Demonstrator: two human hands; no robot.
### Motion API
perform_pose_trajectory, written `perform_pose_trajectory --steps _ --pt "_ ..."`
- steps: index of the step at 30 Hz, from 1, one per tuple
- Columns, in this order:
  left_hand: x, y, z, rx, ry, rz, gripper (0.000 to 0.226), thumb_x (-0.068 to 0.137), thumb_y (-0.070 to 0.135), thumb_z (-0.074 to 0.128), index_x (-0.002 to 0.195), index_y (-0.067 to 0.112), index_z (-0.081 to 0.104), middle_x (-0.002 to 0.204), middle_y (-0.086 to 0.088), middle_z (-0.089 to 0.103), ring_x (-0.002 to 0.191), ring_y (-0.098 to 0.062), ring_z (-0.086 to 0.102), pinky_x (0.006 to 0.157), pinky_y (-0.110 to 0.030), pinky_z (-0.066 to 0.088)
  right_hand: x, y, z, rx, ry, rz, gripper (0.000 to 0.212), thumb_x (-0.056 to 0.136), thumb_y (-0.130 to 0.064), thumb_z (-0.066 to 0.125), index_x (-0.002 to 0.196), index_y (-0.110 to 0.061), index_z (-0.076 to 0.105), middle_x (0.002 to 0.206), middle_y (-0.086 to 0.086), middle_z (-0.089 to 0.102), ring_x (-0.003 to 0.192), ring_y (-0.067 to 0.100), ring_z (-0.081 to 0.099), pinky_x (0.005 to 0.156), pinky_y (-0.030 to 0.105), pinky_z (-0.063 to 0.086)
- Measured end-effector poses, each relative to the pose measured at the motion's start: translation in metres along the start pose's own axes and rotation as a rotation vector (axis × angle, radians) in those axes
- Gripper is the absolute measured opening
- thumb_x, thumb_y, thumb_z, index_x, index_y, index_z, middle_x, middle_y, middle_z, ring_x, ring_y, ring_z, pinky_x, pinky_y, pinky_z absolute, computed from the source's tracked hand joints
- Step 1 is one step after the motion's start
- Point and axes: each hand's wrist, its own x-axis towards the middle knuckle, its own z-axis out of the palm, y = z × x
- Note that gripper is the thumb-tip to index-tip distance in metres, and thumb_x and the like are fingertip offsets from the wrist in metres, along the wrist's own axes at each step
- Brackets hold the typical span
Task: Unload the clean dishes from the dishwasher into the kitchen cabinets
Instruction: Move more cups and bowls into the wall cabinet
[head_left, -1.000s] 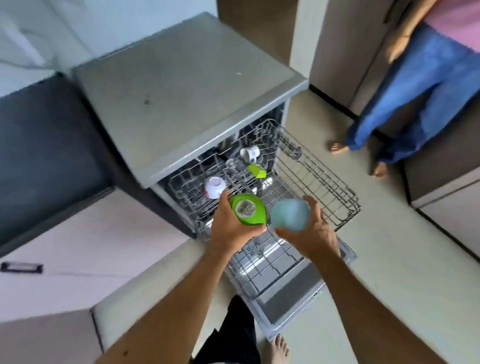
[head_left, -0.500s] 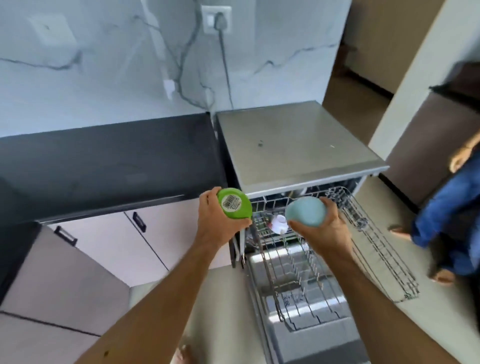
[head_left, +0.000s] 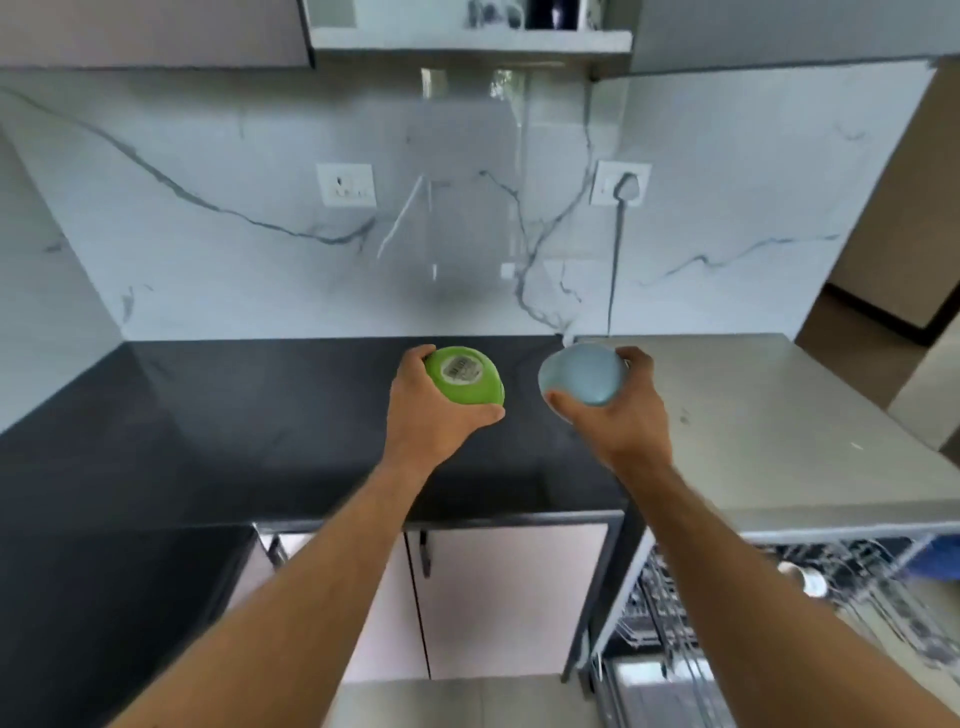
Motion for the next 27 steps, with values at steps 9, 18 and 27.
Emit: perform_pose_trajectory --steps 9,18,27 --pt "0.131 0.031 -0.071 -0.110 0.124 0.108 0.102 0.040 0.038 0.097 0.125 0.024 0.044 0.114 0.011 0.057 0.099 -0.009 0.059 0.075 -0.011 0.045 0.089 -0.119 0.062 0.072 0.063 -0.168 0.089 0.057 -0.065 0.081 0.128 -0.034 0.036 0.114 -0.010 0.059 0.099 0.019 0.059 0.082 0.028 0.047" --pt "0.249 0.092 -0.092 -0.185 0.250 0.213 0.106 0.043 0.033 0.099 0.132 0.019 0.043 0.113 0.009 0.059 0.099 -0.007 0.059 0.076 -0.010 0.044 0.213 -0.208 0.074 0.165 0.155 -0.370 0.089 0.053 -0.068 0.082 0.124 -0.036 0.038 0.110 -0.013 0.058 0.098 0.016 0.059 0.082 0.029 0.048" --pt "0.348 0.176 -0.108 -0.092 0.412 0.329 0.108 0.037 0.047 0.095 0.128 0.019 0.043 0.114 0.006 0.057 0.100 -0.014 0.059 0.084 -0.025 0.052 0.314 -0.307 0.046 0.359 0.235 -0.595 0.087 0.055 -0.058 0.085 0.126 -0.030 0.042 0.108 -0.010 0.057 0.095 0.014 0.059 0.078 0.025 0.048"
